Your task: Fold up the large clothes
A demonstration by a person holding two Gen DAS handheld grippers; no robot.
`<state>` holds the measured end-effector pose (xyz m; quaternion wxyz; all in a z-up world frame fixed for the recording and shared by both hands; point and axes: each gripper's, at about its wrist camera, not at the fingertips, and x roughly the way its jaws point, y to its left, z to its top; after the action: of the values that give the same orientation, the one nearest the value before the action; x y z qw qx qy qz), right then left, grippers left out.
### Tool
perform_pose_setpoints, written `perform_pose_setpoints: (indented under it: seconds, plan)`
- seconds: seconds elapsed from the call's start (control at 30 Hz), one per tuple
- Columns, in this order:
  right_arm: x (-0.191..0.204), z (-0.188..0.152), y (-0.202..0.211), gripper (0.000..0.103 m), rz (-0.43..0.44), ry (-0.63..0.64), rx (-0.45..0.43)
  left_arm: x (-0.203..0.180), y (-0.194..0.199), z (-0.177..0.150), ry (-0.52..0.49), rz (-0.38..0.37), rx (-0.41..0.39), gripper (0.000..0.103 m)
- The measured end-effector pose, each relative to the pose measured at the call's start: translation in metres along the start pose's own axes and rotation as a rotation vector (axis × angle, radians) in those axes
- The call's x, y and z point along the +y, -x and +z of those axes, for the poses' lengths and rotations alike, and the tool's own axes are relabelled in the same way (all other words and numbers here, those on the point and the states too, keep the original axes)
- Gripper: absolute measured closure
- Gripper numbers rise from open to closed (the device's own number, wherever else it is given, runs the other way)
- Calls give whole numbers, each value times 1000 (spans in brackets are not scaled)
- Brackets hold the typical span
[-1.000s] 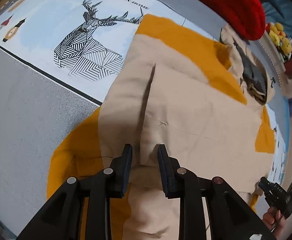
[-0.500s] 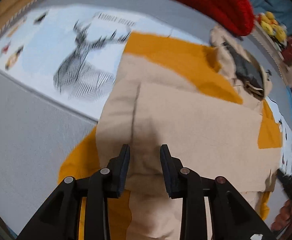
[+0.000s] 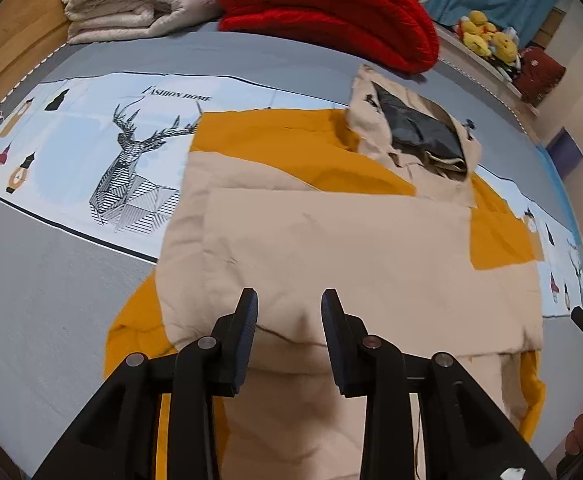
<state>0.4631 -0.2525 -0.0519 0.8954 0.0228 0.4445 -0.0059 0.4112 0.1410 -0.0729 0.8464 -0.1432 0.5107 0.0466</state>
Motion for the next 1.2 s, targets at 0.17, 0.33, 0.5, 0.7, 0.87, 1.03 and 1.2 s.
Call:
perform_pose_setpoints:
  seconds: [0.17,0.33,0.5,0.7,0.87,1.03,1.2]
  plan:
    - [-1,-16,15,76,-15,30,-13,-19,5,-10,-64,7,-24,73]
    - [-5,-23,16,76,-25,36,4,-37,8,-10,-133,19,-70,73]
    - [-2,-21,16,76,-16,64,4,-45,7,-1,-160,35,-122,74]
    - [-2,-17,13,76,-2,67,22,-54,5,10,-132,5,-152,90]
    - [-5,-16,8,76,18,66,50,-67,14,17,-158,-7,-186,90]
    - [-9,-9,8,76,31,64,53,-66,6,48,-144,1,-197,90]
    - [-12,-5,9,86,51,68,44,-72,-18,102,-152,15,-188,90]
